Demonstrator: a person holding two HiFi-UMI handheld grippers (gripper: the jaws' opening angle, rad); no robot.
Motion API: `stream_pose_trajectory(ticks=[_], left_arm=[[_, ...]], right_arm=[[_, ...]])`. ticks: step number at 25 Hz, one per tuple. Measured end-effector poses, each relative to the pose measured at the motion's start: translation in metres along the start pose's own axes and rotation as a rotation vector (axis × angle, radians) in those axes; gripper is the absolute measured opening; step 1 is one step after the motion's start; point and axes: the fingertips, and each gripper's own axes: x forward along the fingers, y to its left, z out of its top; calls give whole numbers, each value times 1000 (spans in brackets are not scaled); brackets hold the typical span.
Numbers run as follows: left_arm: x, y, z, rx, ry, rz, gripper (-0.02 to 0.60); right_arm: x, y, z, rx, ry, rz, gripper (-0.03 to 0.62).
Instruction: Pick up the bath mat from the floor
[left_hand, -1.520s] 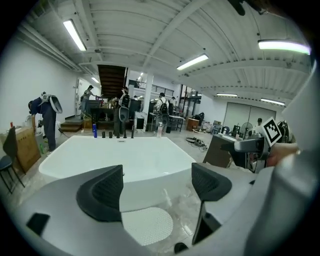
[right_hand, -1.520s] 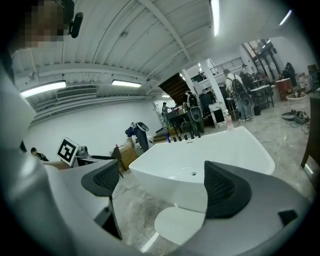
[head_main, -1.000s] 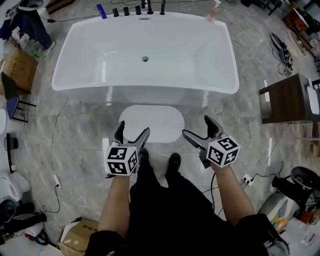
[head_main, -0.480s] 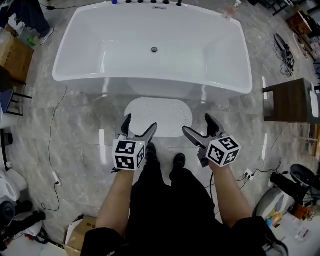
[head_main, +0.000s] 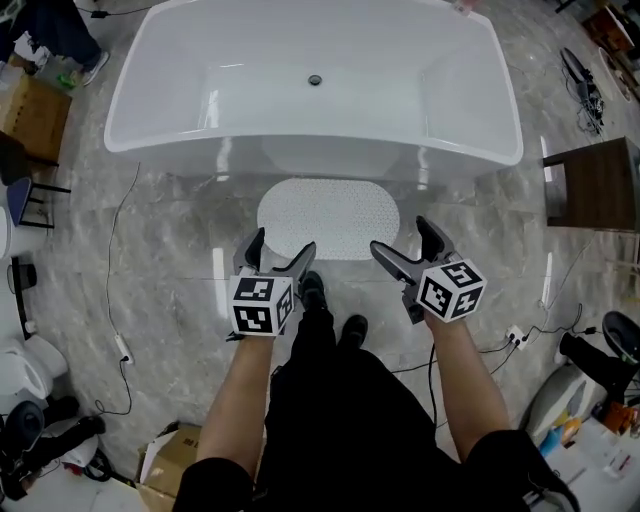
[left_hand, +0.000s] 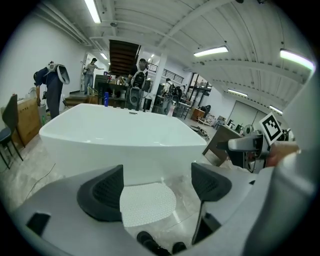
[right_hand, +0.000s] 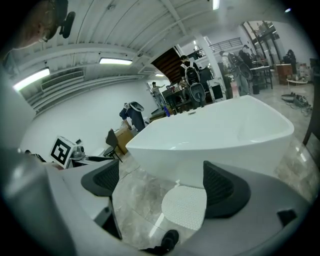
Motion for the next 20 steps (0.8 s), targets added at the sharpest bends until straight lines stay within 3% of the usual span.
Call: stream_pose_trajectory(ticks=[6, 14, 20], left_arm=[[12, 3, -44, -32, 35, 8, 442], [56, 11, -96, -103, 25, 7, 440], [96, 26, -140, -47, 59, 17, 440]], right_arm=[[-16, -28, -57, 54, 52, -53, 532], [-18, -59, -111, 13, 121, -93, 532], [21, -96, -162, 45, 135, -95, 532]])
